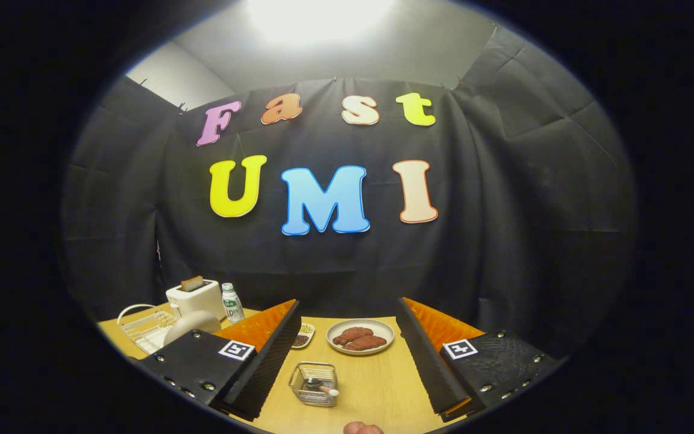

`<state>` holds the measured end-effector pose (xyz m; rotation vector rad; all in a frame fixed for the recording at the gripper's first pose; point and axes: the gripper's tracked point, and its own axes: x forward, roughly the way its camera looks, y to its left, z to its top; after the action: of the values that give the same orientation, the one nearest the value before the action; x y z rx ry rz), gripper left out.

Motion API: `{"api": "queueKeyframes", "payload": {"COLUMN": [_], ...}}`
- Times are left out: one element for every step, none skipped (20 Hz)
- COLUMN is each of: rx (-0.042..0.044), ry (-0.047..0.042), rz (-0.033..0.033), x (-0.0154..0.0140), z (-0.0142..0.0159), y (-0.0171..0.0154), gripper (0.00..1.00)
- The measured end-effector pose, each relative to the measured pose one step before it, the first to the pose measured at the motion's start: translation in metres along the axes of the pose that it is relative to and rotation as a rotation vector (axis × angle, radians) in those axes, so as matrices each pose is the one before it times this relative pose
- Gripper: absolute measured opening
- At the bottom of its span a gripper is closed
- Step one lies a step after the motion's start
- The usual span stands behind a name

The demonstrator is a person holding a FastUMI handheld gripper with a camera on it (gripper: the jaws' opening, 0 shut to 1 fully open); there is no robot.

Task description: Take the plate from the dish rack, then take the spoon from the basket and place it into the plate.

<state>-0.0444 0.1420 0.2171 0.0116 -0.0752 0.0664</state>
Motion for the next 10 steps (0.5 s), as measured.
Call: {"api": "queueKeyframes", "payload": {"rx": [0.00380,-0.00199,-0.00033,-0.00114,0.00160,0.00567,0.00607,0.00590,0.00268,-0.00238], "ry": [-0.00912,-0.00639,-0.00210,-0.00492,-0.00649,0.00046,0.00503,0.00705,0.00515,0.00175], "rz": [-0.00192,-0.00948,-0.01196,0.00107,-0.00036,-0.00234,-0.00200,0.00169,0.00827,0.01236], "x": [0.00103,0.00114,0.00158,0.00164,0.00258,0.00201,0.00190,0.00142,0.00083,0.00112], "z": [0.00658,0.00331,0.00289,0.00246,0.00358,0.00045,0.00072,-0.00010,0.00162,0.00225], "y": [0.01063,0.00702,0.00552,0.00936,0.00751,0.00589,0.00615,0.00679,0.00933,0.00881], "gripper": [0.98,0.98,0.98,0.98,0.98,0.98,0.98,0.98,0.98,0.98]}}
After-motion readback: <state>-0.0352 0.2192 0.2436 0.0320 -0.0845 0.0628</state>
